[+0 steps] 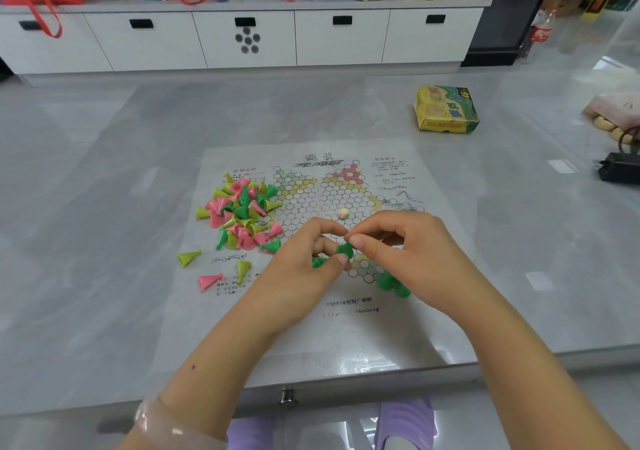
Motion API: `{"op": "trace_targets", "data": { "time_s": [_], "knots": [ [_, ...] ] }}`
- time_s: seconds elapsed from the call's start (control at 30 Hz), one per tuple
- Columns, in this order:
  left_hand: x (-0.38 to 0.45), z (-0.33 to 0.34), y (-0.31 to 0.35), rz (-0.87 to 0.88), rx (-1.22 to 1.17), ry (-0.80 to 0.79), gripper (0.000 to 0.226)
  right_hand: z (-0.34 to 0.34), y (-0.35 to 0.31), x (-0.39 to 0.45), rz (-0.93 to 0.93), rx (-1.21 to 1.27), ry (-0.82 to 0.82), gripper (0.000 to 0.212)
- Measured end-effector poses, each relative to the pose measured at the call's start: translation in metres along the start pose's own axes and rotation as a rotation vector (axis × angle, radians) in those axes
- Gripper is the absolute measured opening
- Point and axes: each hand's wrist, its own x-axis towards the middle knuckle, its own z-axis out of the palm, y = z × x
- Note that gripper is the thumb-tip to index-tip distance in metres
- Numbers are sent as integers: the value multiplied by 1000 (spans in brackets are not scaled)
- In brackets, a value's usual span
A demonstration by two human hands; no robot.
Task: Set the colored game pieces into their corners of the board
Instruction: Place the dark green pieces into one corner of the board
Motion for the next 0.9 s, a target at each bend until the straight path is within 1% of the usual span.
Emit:
{"op": "trace_targets", "data": {
  "time_s": [0.1, 0.2, 0.23, 0.33, 0.4, 0.47, 0.6, 0.73, 0.9],
  "knots": [
    [0, -2, -2, 17, 39, 3, 21, 1, -1, 0, 5, -4, 4, 12],
    [1, -6, -3, 50, 201, 39, 16, -1, 0, -1, 30, 18, 61, 13],
    [2, -10, -5, 65, 303, 85, 15, -3, 0, -1, 53, 37, 94, 14],
    [9, -25, -16, 51, 687, 309, 25, -10, 4, -1, 96, 46, 188, 16],
    [13, -35, -25, -14, 820, 378, 31, -14, 7, -1, 111, 42, 230, 15],
    [14, -40, -30, -68, 865, 364, 32, -16, 9, -1, 129, 42, 250, 15],
    [17, -38, -32, -86, 948, 329, 26, -17, 12, -1, 158, 34, 258, 13],
    [19, -35, -30, -60, 843, 342, 20, -19, 15, 0, 194, 27, 257, 14],
    [15, -33, -23, 58, 693, 317, 14, -19, 20, 0, 271, -22, 194, 9]
  ]
}}
